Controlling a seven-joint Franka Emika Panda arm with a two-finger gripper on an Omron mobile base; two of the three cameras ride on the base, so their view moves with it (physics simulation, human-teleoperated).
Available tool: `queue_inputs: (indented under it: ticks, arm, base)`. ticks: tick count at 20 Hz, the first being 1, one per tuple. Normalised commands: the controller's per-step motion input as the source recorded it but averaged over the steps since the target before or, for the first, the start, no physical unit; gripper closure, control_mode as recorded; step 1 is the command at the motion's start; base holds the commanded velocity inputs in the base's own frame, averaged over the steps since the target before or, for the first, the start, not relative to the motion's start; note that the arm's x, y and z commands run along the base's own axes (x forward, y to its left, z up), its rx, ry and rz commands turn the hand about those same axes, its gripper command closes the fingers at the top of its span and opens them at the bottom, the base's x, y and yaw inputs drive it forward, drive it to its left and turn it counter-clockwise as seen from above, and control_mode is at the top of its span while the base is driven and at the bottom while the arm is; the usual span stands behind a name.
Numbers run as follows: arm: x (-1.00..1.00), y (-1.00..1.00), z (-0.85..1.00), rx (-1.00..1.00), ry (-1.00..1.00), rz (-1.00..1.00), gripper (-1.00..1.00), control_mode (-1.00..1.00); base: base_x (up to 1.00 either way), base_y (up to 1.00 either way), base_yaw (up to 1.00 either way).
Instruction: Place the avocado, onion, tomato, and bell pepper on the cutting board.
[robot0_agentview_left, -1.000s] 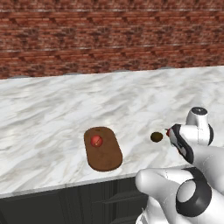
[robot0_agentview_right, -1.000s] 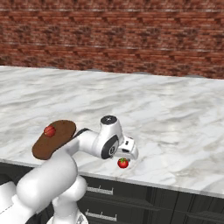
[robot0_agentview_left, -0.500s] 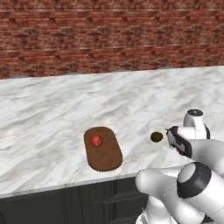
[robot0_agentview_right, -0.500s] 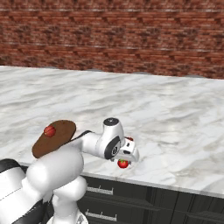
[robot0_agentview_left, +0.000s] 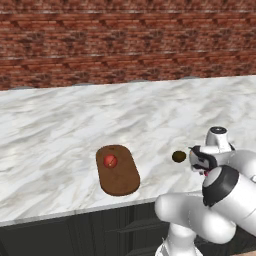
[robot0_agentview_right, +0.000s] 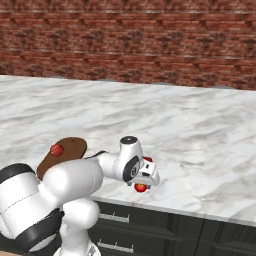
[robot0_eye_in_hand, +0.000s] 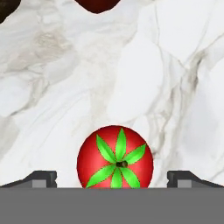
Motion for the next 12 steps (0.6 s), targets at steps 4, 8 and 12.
queue_inputs:
  ticks: [4, 8, 12]
  arm:
    - [0.15, -0.08, -0.2, 0.0, 0.04, 0.0, -1.0, -1.0]
    - [0.12, -0.04, -0.25, 0.0, 0.07, 0.0, -1.0, -1.0]
    - [0.12, -0.01, -0.24, 0.0, 0.09, 0.0, 1.0, -1.0]
  base:
    - [0.0, 0.0, 0.0]
    - [0.0, 0.0, 0.0]
    - [0.0, 0.0, 0.0]
